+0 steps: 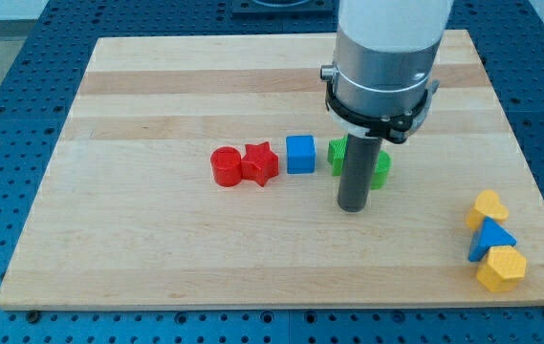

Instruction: Separate green circle and green star

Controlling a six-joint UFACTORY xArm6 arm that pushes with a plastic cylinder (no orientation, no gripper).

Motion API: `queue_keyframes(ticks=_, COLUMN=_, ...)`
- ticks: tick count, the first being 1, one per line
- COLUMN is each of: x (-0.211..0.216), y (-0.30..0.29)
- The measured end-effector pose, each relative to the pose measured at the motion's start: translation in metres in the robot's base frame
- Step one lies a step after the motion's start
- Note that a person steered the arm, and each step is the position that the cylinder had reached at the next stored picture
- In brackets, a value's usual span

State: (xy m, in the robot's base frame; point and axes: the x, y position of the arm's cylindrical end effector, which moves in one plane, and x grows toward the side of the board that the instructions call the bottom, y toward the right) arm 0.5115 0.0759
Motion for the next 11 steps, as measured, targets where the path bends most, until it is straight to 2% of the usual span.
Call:
queue_keyframes(ticks=2, x=0.0, y=-0.011)
queue_keyframes(ticks=5, x=-0.047, y=-0.009)
queue_keyframes(ticks=10, x=-0.05, y=0.009)
queue_keyframes(ticks=11, x=-0.046, y=0.041)
